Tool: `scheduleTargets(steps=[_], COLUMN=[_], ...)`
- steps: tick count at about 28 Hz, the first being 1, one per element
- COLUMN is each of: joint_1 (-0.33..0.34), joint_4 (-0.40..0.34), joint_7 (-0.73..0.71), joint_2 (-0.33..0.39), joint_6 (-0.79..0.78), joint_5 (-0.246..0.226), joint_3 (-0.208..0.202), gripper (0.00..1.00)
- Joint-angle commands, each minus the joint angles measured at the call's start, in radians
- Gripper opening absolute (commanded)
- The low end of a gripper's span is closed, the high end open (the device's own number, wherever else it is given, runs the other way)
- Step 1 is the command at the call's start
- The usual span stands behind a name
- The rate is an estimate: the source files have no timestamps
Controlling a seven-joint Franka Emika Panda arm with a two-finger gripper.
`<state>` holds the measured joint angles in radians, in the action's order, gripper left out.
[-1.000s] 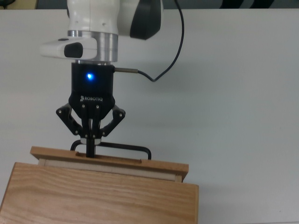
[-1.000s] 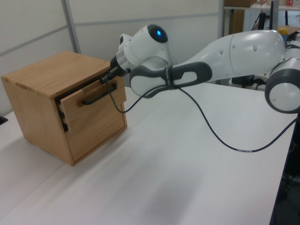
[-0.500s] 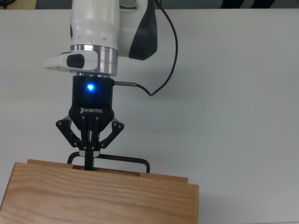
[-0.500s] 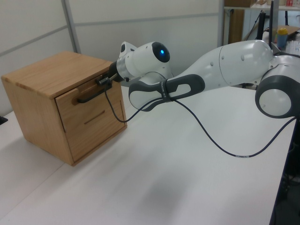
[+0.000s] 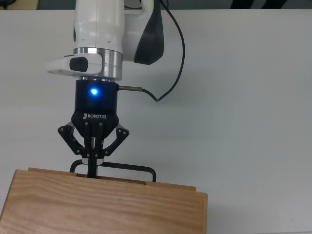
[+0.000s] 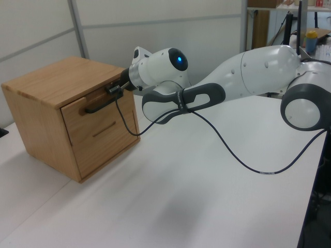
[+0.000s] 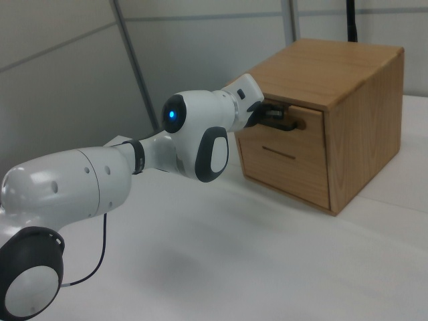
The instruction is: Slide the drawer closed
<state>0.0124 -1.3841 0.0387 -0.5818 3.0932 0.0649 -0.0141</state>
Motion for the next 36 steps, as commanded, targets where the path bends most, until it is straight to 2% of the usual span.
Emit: scheduleTargets(steps=[1, 4, 7, 11, 21, 25, 28, 29, 31, 32, 34, 36], joint_1=[-0.005, -0.005, -0.003, 0.001, 0.006, 0.014, 0.014, 0.015, 0.020, 0.020, 0.020, 0.020], joint_4=[-0.036, -0.070, -0.075, -0.073, -0.075, -0.075, -0.091, -0.105, -0.153, -0.164, -0.182, -0.185], joint_7=[0.024, 0.024, 0.024, 0.024, -0.019, -0.043, -0.040, -0.040, -0.039, -0.037, -0.034, -0.040], joint_2=[0.063, 0.121, 0.186, 0.240, 0.381, 0.431, 0.467, 0.480, 0.525, 0.534, 0.543, 0.545], joint_6=[-0.045, -0.180, -0.362, -0.530, -1.013, -1.210, -1.281, -1.295, -1.312, -1.312, -1.317, -1.340], joint_5=[0.003, -0.002, -0.017, -0.040, -0.037, -0.031, -0.031, -0.031, -0.033, -0.033, -0.031, -0.027], joint_3=[-0.004, -0.004, 0.002, 0.002, 0.002, -0.003, -0.003, -0.003, -0.003, -0.003, -0.001, 0.002], gripper=[0.00, 0.00, 0.00, 0.00, 0.00, 0.03, 0.09, 0.13, 0.37, 0.52, 0.88, 1.00])
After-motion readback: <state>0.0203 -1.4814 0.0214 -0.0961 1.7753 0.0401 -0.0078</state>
